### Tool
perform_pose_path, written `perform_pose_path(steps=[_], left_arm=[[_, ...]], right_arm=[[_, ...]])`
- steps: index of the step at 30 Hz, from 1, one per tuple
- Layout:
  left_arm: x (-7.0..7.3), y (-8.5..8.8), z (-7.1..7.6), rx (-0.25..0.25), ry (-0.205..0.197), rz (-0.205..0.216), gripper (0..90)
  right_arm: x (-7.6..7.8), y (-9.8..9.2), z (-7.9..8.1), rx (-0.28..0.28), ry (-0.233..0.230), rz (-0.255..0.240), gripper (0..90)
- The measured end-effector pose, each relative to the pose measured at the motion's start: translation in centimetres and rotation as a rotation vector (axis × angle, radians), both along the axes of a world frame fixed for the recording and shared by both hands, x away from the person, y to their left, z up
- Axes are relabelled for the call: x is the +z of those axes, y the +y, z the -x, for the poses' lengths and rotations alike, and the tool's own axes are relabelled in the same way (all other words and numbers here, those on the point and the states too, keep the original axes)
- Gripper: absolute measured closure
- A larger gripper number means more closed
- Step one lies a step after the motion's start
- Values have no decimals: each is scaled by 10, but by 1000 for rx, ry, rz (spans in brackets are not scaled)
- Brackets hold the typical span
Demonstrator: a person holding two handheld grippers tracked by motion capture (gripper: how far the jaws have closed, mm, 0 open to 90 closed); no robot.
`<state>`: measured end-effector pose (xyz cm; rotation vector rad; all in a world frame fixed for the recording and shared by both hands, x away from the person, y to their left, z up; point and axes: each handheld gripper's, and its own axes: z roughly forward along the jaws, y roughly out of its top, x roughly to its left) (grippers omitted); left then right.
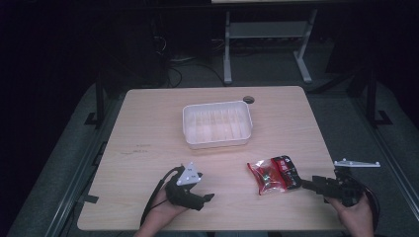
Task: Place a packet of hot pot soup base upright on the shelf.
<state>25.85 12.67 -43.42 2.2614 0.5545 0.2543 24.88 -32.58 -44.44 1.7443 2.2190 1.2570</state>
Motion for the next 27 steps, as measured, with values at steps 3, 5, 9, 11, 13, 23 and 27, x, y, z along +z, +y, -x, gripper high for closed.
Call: perform_pose_path(steps=[3,5,9,11,13,23,27], left_arm=[[1,-9,-2,-18,-1,-7,229],[0,-20,-5,-30,7,-18,229],[1,-39,-11,-50,7,-23,229],[3,-49,-14,-62,7,-26,229],[6,-63,-17,-84,4,-34,229],[9,-105,-29,-137,3,-54,230],[10,-123,-34,-154,2,-64,230]], right_arm=[[1,-2,-2,-4,-1,0,375],[3,-3,-4,-6,-6,10,375],[8,-5,-9,-18,-21,9,372],[9,-5,-11,-23,-17,7,372],[13,-6,-17,-26,-23,3,370],[19,1,-36,-11,-13,14,367],[20,3,-48,-9,-6,10,367]])
